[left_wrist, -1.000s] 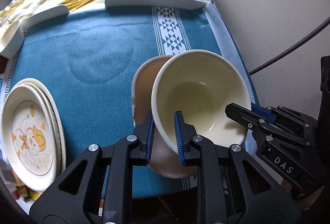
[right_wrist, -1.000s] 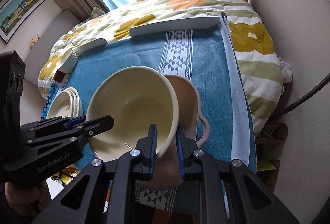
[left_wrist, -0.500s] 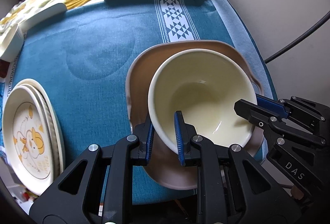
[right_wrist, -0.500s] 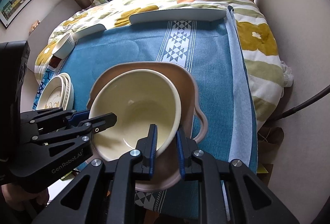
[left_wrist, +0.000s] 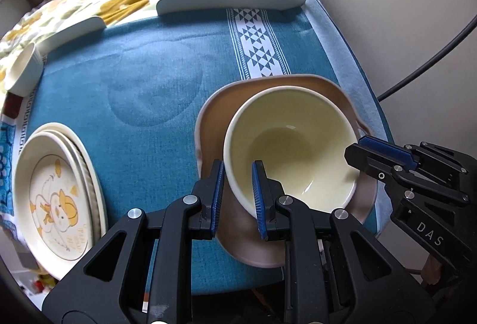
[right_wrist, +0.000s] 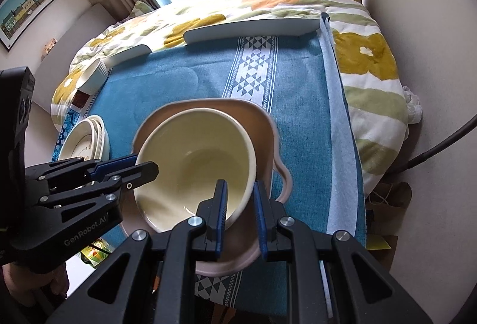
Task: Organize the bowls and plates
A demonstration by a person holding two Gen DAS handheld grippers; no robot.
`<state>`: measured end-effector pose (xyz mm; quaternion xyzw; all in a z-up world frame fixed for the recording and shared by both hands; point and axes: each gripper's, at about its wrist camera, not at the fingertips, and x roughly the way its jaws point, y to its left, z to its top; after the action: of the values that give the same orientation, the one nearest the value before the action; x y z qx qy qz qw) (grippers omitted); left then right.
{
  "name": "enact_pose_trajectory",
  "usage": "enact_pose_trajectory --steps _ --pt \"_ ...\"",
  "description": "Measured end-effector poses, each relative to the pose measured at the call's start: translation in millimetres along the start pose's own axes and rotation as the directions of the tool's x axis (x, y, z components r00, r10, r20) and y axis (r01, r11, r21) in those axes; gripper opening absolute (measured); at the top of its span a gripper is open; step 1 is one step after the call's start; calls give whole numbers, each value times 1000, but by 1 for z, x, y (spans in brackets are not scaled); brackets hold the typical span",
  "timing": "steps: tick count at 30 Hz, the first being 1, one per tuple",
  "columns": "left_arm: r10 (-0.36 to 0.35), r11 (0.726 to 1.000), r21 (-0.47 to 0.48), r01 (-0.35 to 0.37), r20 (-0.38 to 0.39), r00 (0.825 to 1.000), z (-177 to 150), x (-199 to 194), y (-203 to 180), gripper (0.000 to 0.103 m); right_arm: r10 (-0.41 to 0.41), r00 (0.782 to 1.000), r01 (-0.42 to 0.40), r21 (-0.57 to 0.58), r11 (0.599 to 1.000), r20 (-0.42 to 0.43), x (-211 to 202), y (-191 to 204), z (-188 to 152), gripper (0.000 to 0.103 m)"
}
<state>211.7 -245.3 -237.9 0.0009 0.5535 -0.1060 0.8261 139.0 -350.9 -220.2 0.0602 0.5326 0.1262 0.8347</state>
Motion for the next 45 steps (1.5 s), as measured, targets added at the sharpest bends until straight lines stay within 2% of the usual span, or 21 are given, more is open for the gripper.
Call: enact_pose_trajectory --steps 5,11,16,18,19,20,21,28,29,30,31,32,33,41,43,45 --pt "-12 1000 1 12 21 1000 2 -11 2 16 -6 1000 5 4 1000 23 -9 2 2 16" --pt "12 1000 -3 -12 45 999 4 -32 3 17 -7 998 5 30 1000 65 -29 0 9 16" --pt "19 999 -29 -17 46 999 2 -51 12 19 18 996 -22 46 999 86 -44 2 18 17" --pt "24 999 -40 -21 60 998 -1 -60 17 28 33 995 -37 43 998 98 -49 5 20 17" --pt "24 999 -47 -20 71 997 -1 -65 20 56 39 994 -43 41 998 106 -51 7 22 17" --pt "25 998 -55 -20 82 996 -1 -69 23 89 48 993 -52 37 998 112 -53 8 23 17" --pt "28 998 -63 -22 95 995 -2 -74 26 101 57 991 -61 33 998 118 -55 10 24 17" --pt "87 989 -131 -69 134 987 -3 -99 54 102 107 984 -104 -32 994 142 -58 33 41 17" --pt "98 987 -144 -77 141 985 -3 -102 59 102 116 982 -110 -46 993 147 -59 38 45 24" --pt "108 984 -156 -85 147 983 -4 -106 66 102 130 980 -122 -61 991 152 -59 43 49 38" --pt "120 981 -167 -95 151 981 -4 -110 72 102 148 976 -138 -77 987 156 -60 48 54 46" --pt "135 978 -182 -105 159 978 -4 -115 80 102 169 972 -155 -93 983 162 -61 55 60 61" --pt "147 974 -195 -113 168 975 -3 -120 88 102 185 969 -168 -109 980 166 -61 62 66 69" --pt "233 935 -319 -153 231 945 9 -160 176 102 247 949 -188 -279 942 196 -45 152 120 93" --pt "230 930 -341 -138 248 941 15 -166 201 102 252 948 -185 -304 934 196 -35 174 134 94" --pt "223 922 -368 -118 258 940 21 -169 229 102 254 955 -199 -306 931 153 -20 195 150 94"
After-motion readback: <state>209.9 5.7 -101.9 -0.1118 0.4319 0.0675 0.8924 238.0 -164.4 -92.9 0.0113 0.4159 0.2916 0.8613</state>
